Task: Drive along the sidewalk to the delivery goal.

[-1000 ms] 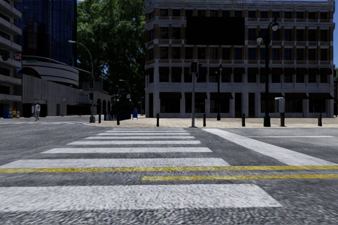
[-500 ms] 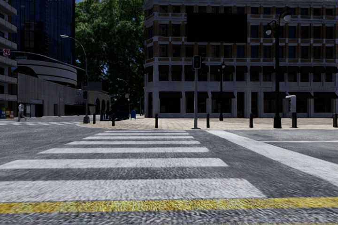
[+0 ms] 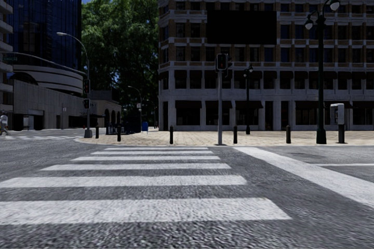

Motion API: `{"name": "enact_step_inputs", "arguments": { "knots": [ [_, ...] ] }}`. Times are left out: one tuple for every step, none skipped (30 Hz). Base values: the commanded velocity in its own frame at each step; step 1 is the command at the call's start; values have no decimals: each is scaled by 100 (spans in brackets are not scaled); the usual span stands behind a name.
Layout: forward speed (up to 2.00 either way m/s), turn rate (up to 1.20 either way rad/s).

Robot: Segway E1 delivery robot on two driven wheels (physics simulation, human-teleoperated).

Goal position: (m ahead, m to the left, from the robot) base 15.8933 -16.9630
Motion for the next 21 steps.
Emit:
{"name": "enact_step_inputs", "arguments": {
  "knots": [
    [200,0],
    [200,0],
    [200,0],
    [200,0],
    [200,0],
    [200,0],
    [200,0],
    [200,0],
    [200,0],
    [200,0],
    [200,0],
    [200,0],
    [200,0],
    [200,0],
    [200,0],
    [200,0],
    [200,0],
    [200,0],
    [200,0],
    [200,0],
    [200,0]
  ]
}}
